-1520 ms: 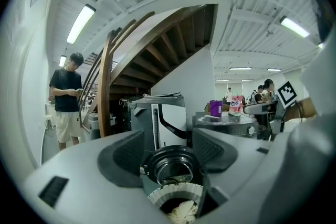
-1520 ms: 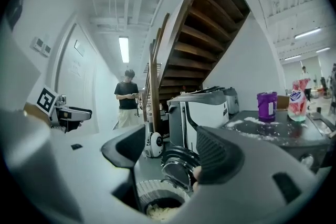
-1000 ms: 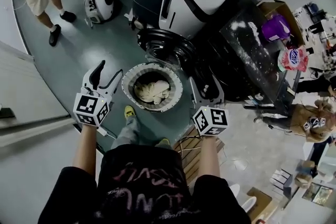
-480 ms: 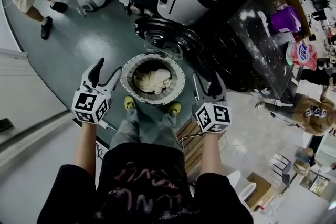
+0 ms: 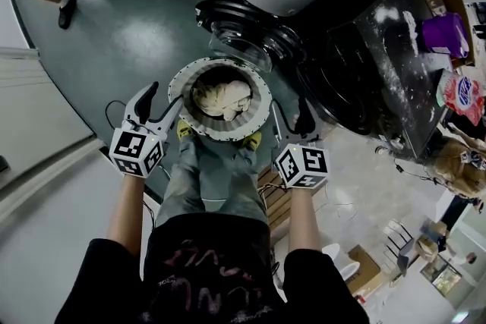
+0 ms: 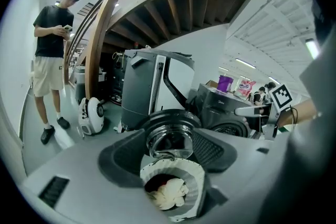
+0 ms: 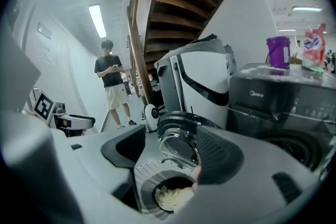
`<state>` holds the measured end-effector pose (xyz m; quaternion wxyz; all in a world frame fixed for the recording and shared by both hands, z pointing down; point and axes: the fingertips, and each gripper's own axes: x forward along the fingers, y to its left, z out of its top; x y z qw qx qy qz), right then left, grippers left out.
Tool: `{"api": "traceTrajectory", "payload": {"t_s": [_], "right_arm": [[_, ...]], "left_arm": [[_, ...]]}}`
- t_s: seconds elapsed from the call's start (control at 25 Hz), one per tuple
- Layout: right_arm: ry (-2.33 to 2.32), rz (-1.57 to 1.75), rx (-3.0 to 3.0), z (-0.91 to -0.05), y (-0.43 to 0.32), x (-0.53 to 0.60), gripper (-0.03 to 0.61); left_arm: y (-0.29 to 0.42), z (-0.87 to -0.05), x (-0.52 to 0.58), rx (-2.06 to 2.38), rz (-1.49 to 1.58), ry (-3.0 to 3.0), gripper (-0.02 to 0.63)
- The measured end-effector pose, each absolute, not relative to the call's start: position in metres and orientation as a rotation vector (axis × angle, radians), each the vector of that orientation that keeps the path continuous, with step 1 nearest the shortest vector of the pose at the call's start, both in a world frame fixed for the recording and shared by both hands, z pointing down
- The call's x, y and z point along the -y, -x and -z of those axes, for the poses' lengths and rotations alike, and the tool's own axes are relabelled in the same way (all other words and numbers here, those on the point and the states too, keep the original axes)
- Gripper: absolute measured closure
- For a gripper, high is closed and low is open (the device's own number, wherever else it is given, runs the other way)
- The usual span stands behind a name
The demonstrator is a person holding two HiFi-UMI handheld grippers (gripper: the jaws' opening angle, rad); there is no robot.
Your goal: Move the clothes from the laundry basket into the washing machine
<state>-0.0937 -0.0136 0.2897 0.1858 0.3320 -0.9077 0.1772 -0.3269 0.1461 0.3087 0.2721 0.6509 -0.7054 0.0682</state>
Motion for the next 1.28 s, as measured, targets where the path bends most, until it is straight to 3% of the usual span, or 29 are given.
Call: {"api": "traceTrajectory", "payload": {"t_s": [0.72,1.28], "right_arm": [[-0.752,-0.640,2.359,-0.474,0.098,-0.001,0.282],[-0.685,-0.750,2.230,-0.655,0.120,-0.011,0.282]], "left_arm": [[0.277,-0.486,-0.142,1.730,-0.254,-1.571,0.330],[0.269,-0.678,-0.125,1.666,-0.223,-1.359,0.331]]}}
